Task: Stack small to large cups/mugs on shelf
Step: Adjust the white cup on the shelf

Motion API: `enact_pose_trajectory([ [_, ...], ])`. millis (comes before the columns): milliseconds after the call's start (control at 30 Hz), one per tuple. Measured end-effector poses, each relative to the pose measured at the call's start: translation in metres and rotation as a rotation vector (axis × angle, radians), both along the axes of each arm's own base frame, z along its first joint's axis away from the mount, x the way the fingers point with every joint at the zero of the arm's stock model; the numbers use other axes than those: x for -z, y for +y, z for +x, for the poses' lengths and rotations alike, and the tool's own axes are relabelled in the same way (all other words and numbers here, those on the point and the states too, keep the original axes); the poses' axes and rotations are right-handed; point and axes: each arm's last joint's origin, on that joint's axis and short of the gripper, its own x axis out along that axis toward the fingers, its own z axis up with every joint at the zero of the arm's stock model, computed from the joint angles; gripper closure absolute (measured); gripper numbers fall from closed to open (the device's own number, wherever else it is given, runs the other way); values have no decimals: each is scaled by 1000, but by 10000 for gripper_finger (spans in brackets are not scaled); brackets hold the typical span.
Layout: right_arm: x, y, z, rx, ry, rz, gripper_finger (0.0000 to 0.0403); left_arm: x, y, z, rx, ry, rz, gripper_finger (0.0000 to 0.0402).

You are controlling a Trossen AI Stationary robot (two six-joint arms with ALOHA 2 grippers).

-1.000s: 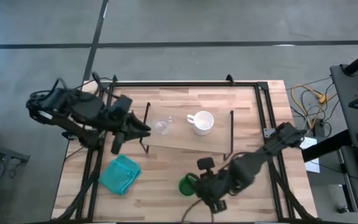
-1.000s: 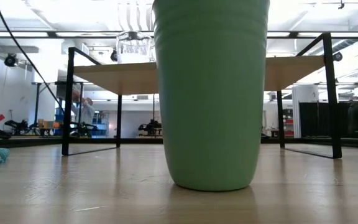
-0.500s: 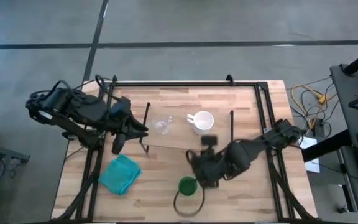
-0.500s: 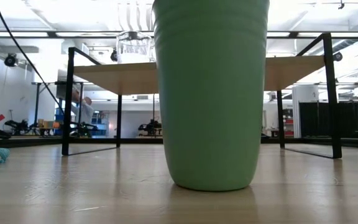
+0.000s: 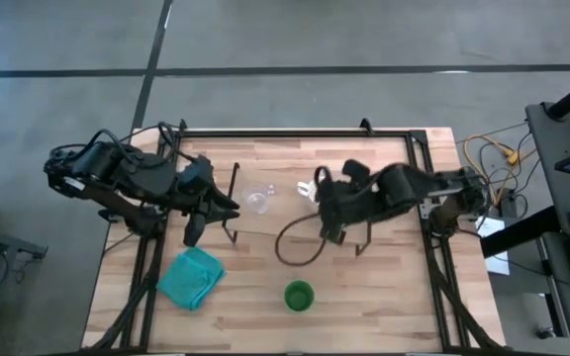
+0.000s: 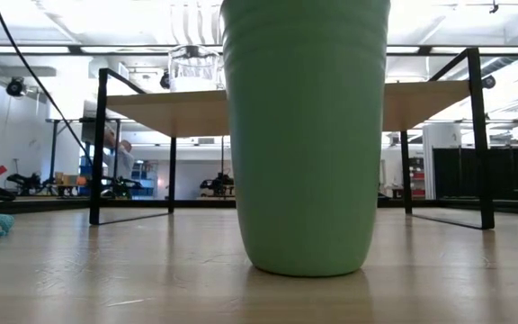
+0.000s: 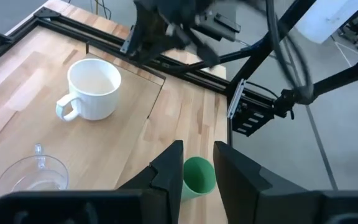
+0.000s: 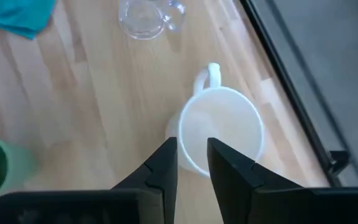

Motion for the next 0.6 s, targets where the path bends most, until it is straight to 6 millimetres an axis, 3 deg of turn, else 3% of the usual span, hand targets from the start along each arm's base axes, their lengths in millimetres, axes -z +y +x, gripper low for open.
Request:
enact_pose_trajectory([
  [133, -13, -14, -13, 15, -30, 72, 322, 0, 0, 1, 0, 2, 1, 326],
  [333, -19, -19, -36, 15, -39, 89, 329, 1, 0, 1, -4, 2, 3, 326],
  [600, 12, -26, -62, 62, 76, 78, 330, 1, 0, 2, -20, 0, 12, 327],
])
